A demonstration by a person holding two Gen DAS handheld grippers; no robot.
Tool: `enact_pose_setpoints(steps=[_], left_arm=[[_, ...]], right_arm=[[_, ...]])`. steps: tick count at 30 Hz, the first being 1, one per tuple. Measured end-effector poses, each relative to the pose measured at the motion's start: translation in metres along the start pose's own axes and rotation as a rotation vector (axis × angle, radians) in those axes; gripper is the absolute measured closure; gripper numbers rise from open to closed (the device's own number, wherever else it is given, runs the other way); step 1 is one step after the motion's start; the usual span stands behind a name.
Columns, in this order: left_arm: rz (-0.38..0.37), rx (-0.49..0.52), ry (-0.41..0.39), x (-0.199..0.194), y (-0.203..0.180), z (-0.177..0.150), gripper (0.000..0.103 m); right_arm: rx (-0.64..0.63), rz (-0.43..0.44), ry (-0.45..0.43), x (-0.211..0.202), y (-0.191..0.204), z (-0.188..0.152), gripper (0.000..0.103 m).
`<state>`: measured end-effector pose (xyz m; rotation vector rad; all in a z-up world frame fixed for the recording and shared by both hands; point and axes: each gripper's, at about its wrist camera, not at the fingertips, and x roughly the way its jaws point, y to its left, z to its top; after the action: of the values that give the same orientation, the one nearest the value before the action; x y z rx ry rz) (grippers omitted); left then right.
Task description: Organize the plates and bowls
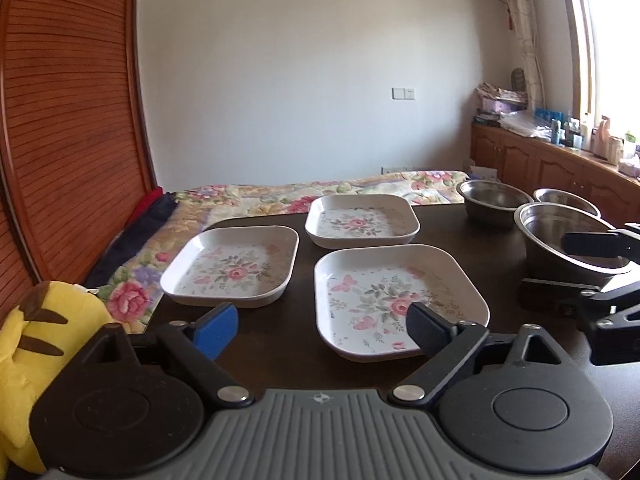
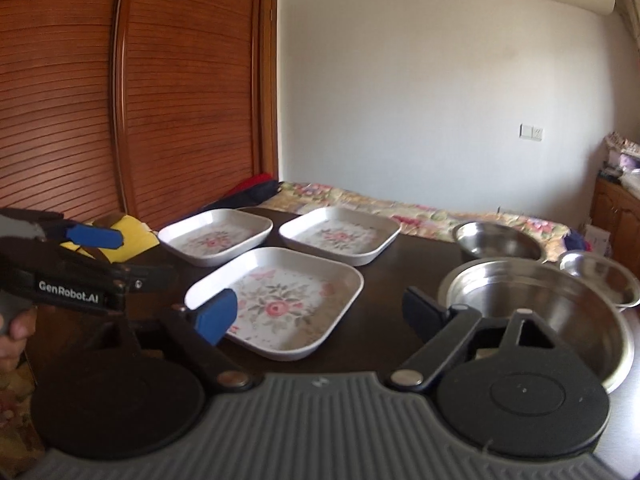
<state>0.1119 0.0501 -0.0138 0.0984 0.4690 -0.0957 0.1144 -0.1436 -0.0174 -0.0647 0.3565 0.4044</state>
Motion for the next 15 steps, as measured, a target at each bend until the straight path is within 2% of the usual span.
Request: enact_pose_setpoints(steps=[7, 11, 15], left_arm=[[-0.029, -0.004, 0.012, 0.020, 0.008, 0.004, 0.015], [-0.050, 0.006, 0.037, 0.036, 0.012, 0.006, 0.029], [-0.096, -0.004, 0.061, 0.051, 0.016, 0.008, 0.033]], right_arm=[[-0.010, 0.030, 0.058, 0.026, 0.001, -0.002, 0.022], [-0.003, 0.044, 0.088, 0.037, -0.001, -0.002, 0.031], [0.003, 0.046, 0.114, 0.049, -0.002, -0.001, 0.042]])
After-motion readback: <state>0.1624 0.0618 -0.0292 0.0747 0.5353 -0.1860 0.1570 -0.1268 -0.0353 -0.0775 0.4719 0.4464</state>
